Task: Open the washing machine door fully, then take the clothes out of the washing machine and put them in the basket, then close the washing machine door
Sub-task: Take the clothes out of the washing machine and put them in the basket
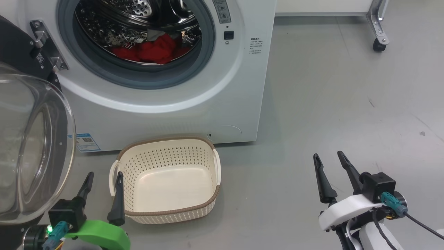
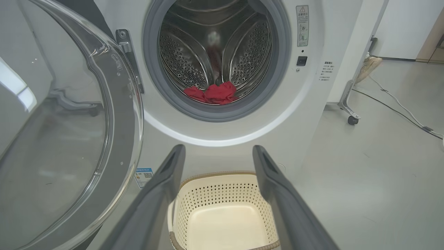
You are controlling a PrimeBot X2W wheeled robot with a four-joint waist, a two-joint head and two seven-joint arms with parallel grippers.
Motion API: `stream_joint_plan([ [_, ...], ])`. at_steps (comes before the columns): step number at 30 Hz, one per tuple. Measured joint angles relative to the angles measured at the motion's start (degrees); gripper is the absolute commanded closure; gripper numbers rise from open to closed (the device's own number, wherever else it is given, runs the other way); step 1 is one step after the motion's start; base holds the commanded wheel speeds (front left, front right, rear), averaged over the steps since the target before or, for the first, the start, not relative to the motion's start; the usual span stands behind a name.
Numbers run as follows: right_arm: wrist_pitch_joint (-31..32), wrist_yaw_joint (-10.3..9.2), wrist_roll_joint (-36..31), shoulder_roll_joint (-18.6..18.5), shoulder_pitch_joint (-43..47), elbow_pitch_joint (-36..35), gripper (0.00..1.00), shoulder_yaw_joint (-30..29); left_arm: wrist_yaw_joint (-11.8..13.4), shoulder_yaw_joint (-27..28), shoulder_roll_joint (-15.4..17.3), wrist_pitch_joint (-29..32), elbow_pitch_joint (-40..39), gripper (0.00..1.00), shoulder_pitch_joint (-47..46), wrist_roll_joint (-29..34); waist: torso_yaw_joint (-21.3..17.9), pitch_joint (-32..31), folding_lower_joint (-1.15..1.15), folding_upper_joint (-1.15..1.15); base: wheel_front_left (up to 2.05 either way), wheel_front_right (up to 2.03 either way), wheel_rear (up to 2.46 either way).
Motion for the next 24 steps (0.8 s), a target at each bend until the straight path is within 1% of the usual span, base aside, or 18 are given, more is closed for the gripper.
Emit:
stream_joint_plan([
  [17, 0.0, -0.01, 0.32, 0.0, 0.06, -0.2, 0.0, 0.05, 0.25, 0.49, -0.07, -0.66, -0.53, 0.0, 0.02, 0.93, 0.09, 0.32, 0.0, 0.0, 0.86, -0.86, 0.0],
  [24, 0.0, -0.04, 0.33, 0.0, 0.06, -0.21, 0.0, 0.08, 0.31, 0.44, -0.4, -0.65, -0.53, 0.0, 0.03, 0.9, 0.26, 0.35, 0.0, 0.0, 0.66, -0.66, 0.0],
])
